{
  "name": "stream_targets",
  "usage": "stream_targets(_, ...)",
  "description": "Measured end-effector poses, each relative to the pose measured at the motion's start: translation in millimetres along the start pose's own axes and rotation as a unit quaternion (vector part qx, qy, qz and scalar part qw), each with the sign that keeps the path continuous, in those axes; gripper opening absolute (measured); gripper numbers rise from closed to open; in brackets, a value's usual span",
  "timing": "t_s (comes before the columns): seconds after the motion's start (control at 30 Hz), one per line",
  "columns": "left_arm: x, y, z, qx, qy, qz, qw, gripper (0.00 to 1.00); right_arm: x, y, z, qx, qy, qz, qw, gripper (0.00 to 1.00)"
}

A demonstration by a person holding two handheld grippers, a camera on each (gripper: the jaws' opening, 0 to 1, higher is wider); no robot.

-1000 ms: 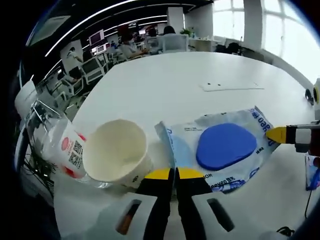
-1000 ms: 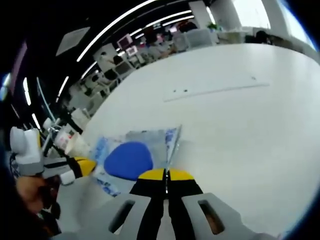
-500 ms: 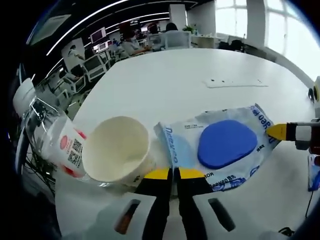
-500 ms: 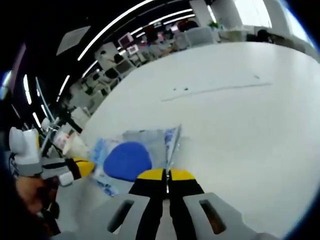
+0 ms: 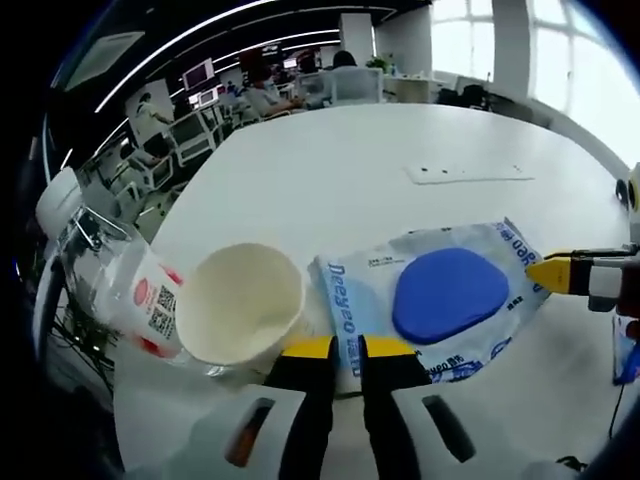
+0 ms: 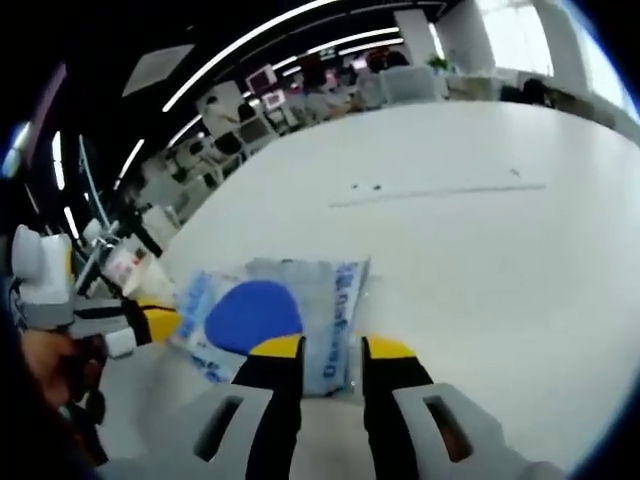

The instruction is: Arrange the tabletop items into an orderly group along one side of the table until the central work area is clear of visible clutter.

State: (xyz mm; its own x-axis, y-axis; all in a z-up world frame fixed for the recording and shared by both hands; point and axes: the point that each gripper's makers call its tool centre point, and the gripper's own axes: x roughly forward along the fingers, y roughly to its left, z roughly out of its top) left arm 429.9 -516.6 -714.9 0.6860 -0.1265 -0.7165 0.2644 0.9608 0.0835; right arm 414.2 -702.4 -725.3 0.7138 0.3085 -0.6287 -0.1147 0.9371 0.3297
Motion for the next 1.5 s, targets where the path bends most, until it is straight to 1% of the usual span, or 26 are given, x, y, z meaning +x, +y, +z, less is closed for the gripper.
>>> stream_targets(0.17,-6.9,-1.3,-3.7,-0.002,-0.003,-0.003,1.0000,0.09,-6.7,-4.6,1.5,0.003,-0.009,-0.007,0.9999,0.24)
stream_targets(0.37,-11.9,-1.9,-11.8,-0.011,-0.001,-0.009,0.9999,0.09,-15.8,-7.0,-2.8,0.006,-0.006,-0.011,0.9999,0.30)
stream_targets(0.5,-17.1,-2.4,-13.7,-0.042,-0.004,-0.014,0.9990,0.12,-22.0,-11.0,-7.1,0.001,-0.005,-0.021,0.9998,0.40)
stream_targets(0.57,-19.5,-4.0,-13.5,-0.047,-0.004,-0.018,0.9987,0.13,-24.9,-12.3,-8.4,0.002,-0.006,-0.024,0.9997,0.44)
stream_targets(0.77,-29.1,-7.2,-8.8,-0.049,-0.019,-0.027,0.9982,0.18,-33.9,-13.0,-14.6,-0.004,-0.004,-0.029,0.9996,0.54)
stream_targets(0.93,-39.1,-17.5,-9.9,-0.039,-0.039,-0.044,0.9975,0.27,-41.3,-10.2,-18.8,-0.010,-0.003,-0.025,0.9996,0.62)
stream_targets(1.03,-44.8,-22.1,-15.0,-0.038,-0.045,-0.055,0.9968,0.31,-47.6,-8.3,-23.1,-0.014,-0.006,-0.023,0.9996,0.65)
stream_targets(1.17,-50.3,-22.4,-22.5,-0.041,-0.051,-0.058,0.9962,0.37,-53.8,-10.0,-30.9,-0.013,-0.004,-0.024,0.9996,0.69)
stream_targets(1.23,-53.3,-22.1,-26.3,-0.048,-0.050,-0.059,0.9959,0.37,-57.5,-10.2,-33.4,-0.014,-0.005,-0.025,0.9996,0.69)
stream_targets(1.3,-57.4,-20.8,-29.1,-0.053,-0.058,-0.057,0.9953,0.39,-62.1,-10.9,-36.6,-0.020,-0.007,-0.027,0.9994,0.70)
stream_targets(1.4,-62.3,-19.8,-34.6,-0.058,-0.060,-0.058,0.9948,0.42,-67.9,-11.3,-42.4,-0.021,-0.006,-0.028,0.9994,0.71)
stream_targets(1.5,-67.0,-19.1,-37.9,-0.069,-0.070,-0.065,0.9930,0.47,-74.3,-10.2,-47.2,-0.023,-0.006,-0.026,0.9994,0.74)
